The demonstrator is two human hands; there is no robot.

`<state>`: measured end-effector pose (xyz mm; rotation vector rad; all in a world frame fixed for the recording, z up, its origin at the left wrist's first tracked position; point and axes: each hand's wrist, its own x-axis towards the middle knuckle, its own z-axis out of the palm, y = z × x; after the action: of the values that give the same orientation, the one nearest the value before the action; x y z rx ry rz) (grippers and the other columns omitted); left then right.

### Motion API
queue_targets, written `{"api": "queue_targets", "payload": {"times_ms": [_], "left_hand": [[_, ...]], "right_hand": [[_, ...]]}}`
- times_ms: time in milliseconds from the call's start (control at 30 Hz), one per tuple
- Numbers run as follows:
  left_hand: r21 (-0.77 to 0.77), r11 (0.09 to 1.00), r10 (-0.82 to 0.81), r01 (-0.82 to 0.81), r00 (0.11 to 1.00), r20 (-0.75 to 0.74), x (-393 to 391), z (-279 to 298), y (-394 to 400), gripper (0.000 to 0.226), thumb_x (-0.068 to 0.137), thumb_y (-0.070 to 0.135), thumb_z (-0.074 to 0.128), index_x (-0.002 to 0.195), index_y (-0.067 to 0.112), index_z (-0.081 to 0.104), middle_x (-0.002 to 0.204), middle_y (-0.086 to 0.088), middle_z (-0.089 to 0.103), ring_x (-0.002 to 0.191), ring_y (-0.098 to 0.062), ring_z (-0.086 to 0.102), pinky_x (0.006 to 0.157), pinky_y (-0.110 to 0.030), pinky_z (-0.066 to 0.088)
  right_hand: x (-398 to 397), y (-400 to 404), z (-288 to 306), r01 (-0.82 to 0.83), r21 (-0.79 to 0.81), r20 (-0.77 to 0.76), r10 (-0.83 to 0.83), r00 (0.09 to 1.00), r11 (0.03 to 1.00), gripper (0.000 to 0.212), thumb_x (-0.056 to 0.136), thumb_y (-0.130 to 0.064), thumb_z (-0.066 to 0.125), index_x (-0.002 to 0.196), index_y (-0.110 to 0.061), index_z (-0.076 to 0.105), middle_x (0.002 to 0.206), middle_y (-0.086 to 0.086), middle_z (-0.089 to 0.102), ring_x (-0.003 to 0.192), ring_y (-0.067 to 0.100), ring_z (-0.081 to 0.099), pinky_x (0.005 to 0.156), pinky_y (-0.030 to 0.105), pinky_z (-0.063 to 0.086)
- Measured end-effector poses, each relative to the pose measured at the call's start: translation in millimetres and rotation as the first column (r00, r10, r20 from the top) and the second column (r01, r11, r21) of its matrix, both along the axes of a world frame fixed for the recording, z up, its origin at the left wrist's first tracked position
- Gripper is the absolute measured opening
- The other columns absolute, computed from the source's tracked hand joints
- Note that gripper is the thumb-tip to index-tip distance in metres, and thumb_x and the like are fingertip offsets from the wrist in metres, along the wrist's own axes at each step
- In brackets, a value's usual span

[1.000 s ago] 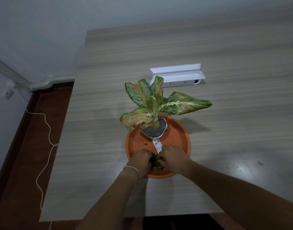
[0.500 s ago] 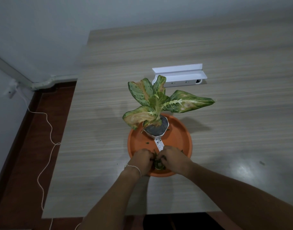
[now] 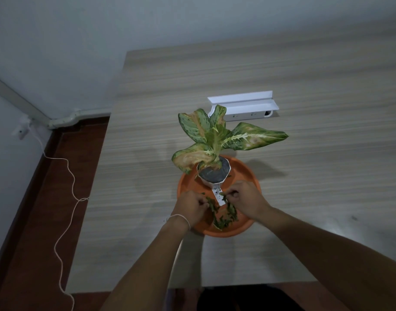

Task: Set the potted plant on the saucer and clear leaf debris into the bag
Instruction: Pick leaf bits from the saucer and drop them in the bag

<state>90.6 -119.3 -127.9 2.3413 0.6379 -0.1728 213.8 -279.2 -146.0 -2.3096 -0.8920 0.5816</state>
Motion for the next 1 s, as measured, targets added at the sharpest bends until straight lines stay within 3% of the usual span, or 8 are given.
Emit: {"api": "queue_targets", "payload": {"times_ms": [200, 300, 467, 733, 833, 933, 1000], "left_hand": [[-0.009, 1.0, 0.004, -0.004, 1.0, -0.007, -3, 11, -2, 0.013, 0.083, 0.016, 0.066, 0.076, 0.011, 0.076, 0.076, -0.002, 0.074, 0.075, -0.016, 0.065, 0.073, -0.027, 0.05], [-0.002, 0.999, -0.035, 0.035, 0.999, -0.016, -5, 14, -4, 0.02, 0.084, 0.015, 0.064, 0.065, 0.011, 0.068, 0.058, 0.004, 0.059, 0.063, -0.014, 0.054, 0.066, -0.029, 0.045], [-0.009, 1.0, -0.025, 0.024, 1.0, -0.017, -8, 16, -5, 0.014, 0.084, 0.016, 0.063, 0.079, 0.015, 0.076, 0.076, 0.0, 0.074, 0.072, -0.013, 0.062, 0.069, -0.024, 0.046], [0.007, 0.987, 0.158, -0.158, 0.987, 0.009, -18, 22, -7, 0.012, 0.083, 0.017, 0.069, 0.086, 0.011, 0.078, 0.088, -0.005, 0.077, 0.083, -0.016, 0.068, 0.071, -0.015, 0.04], [-0.002, 0.972, 0.236, -0.236, 0.972, 0.018, -22, 23, -8, 0.01, 0.082, 0.017, 0.07, 0.082, 0.01, 0.078, 0.085, -0.006, 0.077, 0.08, -0.016, 0.068, 0.068, -0.016, 0.041], [-0.004, 0.953, 0.304, -0.304, 0.952, 0.021, -32, 18, -5, 0.009, 0.08, 0.017, 0.072, 0.081, 0.01, 0.078, 0.082, -0.006, 0.077, 0.071, -0.009, 0.063, 0.068, -0.017, 0.046], [-0.017, 0.939, 0.344, -0.344, 0.939, 0.013, -42, 17, -1, 0.009, 0.079, 0.016, 0.073, 0.083, 0.011, 0.078, 0.083, -0.004, 0.076, 0.074, -0.01, 0.065, 0.073, -0.019, 0.051]], "right_hand": [[2, 4, 13, 0.108, 0.063, -0.037, -0.106, 0.994, 0.992, 0.014, 0.079, -0.009, 0.07, 0.086, -0.018, 0.079, 0.087, -0.004, 0.075, 0.077, 0.006, 0.064, 0.071, 0.02, 0.048], [-2, 3, 17, 0.099, 0.064, -0.025, -0.098, 0.995, 0.993, 0.012, 0.079, -0.008, 0.072, 0.087, -0.015, 0.079, 0.088, -0.002, 0.076, 0.076, 0.005, 0.063, 0.068, 0.015, 0.046], [-10, 5, 20, 0.102, 0.084, -0.022, -0.101, 0.995, 0.991, 0.011, 0.079, -0.007, 0.072, 0.085, -0.013, 0.079, 0.087, 0.003, 0.077, 0.077, 0.013, 0.067, 0.073, 0.032, 0.055], [-15, 17, 24, 0.072, 0.105, -0.064, -0.066, 0.996, 0.992, 0.015, 0.082, -0.008, 0.069, 0.088, -0.014, 0.08, 0.083, -0.003, 0.073, 0.07, 0.005, 0.061, 0.063, 0.021, 0.043], [-15, 22, 26, 0.021, 0.106, -0.078, -0.013, 0.997, 0.994, 0.013, 0.084, -0.009, 0.068, 0.089, -0.014, 0.079, 0.082, -0.01, 0.067, 0.066, -0.001, 0.057, 0.059, 0.009, 0.037], [-20, 31, 24, -0.026, 0.1, -0.086, 0.035, 0.996, 0.995, 0.012, 0.085, -0.014, 0.068, 0.091, -0.017, 0.078, 0.086, -0.004, 0.066, 0.077, 0.01, 0.063, 0.068, 0.019, 0.045], [-27, 36, 26, -0.057, 0.1, -0.082, 0.066, 0.994, 0.993, 0.013, 0.086, -0.013, 0.068, 0.093, -0.015, 0.078, 0.085, -0.006, 0.063, 0.077, 0.009, 0.06, 0.067, 0.018, 0.043]]}}
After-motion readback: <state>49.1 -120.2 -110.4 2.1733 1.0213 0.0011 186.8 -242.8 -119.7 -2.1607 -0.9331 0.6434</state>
